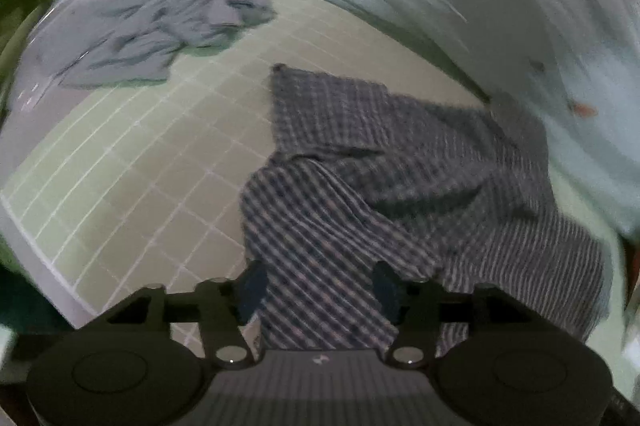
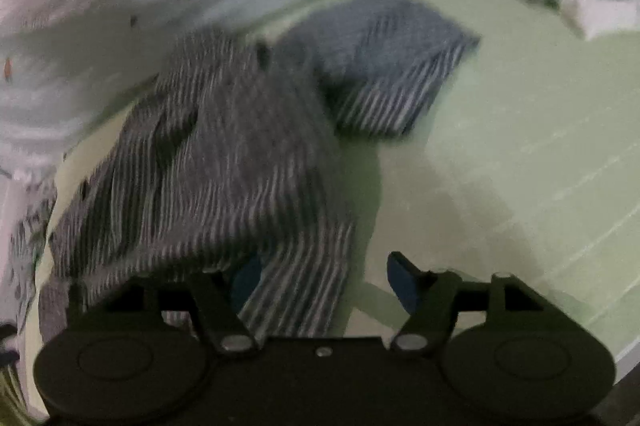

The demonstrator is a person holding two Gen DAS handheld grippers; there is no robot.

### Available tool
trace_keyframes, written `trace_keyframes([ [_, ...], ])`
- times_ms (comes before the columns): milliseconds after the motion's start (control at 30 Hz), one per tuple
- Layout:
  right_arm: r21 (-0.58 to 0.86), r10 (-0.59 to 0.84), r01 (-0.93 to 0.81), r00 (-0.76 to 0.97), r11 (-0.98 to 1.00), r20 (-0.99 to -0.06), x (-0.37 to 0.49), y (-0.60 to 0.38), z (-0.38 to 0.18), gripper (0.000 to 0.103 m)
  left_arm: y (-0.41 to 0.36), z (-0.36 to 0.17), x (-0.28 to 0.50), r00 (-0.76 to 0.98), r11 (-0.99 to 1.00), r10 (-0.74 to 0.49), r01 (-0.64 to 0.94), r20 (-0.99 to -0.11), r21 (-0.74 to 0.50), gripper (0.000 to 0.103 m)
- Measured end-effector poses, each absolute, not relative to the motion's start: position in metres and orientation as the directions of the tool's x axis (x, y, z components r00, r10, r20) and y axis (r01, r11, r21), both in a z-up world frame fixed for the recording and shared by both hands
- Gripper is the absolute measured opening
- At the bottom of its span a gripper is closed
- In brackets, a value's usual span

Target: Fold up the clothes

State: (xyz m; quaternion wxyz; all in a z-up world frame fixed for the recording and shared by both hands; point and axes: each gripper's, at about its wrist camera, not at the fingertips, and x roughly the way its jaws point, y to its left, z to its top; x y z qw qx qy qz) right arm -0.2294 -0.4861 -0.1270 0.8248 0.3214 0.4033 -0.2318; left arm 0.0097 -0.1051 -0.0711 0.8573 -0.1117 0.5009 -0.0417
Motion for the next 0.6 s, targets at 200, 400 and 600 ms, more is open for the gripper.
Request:
trace_keyframes([
  [200, 0.319, -0.094, 0.635, 0.528, 0.704, -0.844, -0.227, -0.454, -0.145, 0.087, -0.164, -0.1, 0.008, 0.4, 0.974, -0.202, 0.177, -0.894, -0.141, 0.076],
  [400, 0.298, -0.077, 0.63, 0.496, 0.718, -0.865, -0.221, -0.436, -0.154, 0.088, -0.2, -0.136, 0.009, 0.354, 0.953, -0.079, 0.301, -0.932, 0.033, 0.077],
  [600, 0.292, -0.072, 0.59, 0.515, 0.752, -0.854, -0.222, -0.432, -0.153, 0.005, -0.185, -0.15, 0.011, 0.329, 0.961, -0.085, 0.278, -0.94, 0.011, 0.023],
])
